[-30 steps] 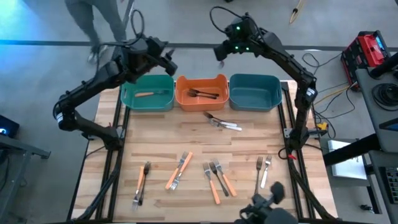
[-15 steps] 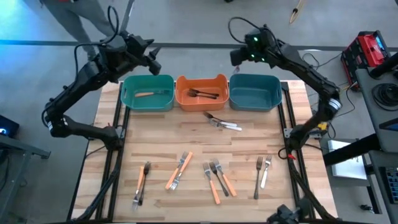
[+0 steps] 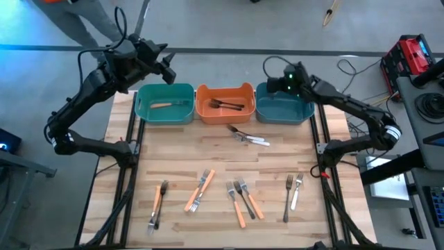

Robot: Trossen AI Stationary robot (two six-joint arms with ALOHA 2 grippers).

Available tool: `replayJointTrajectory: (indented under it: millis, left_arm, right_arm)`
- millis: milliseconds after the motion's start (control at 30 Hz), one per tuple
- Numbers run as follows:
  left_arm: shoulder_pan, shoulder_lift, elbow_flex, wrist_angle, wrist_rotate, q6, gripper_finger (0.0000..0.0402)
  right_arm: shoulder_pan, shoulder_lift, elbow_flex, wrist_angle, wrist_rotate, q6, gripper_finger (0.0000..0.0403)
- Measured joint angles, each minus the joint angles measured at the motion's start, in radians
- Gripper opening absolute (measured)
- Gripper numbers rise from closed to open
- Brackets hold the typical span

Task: Sort silverware by color (type)
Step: Put the white fork into the blue bin

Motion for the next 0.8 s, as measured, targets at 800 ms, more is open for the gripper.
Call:
replayJointTrajectory:
  millis: [800]
  left_arm:
    - [0.001,-0.005,-0.001,-0.014,-0.003,0.009,0.0155]
  right_arm:
    - [0.001,0.016,-0.241,0.248,0.059,0.115,0.0013]
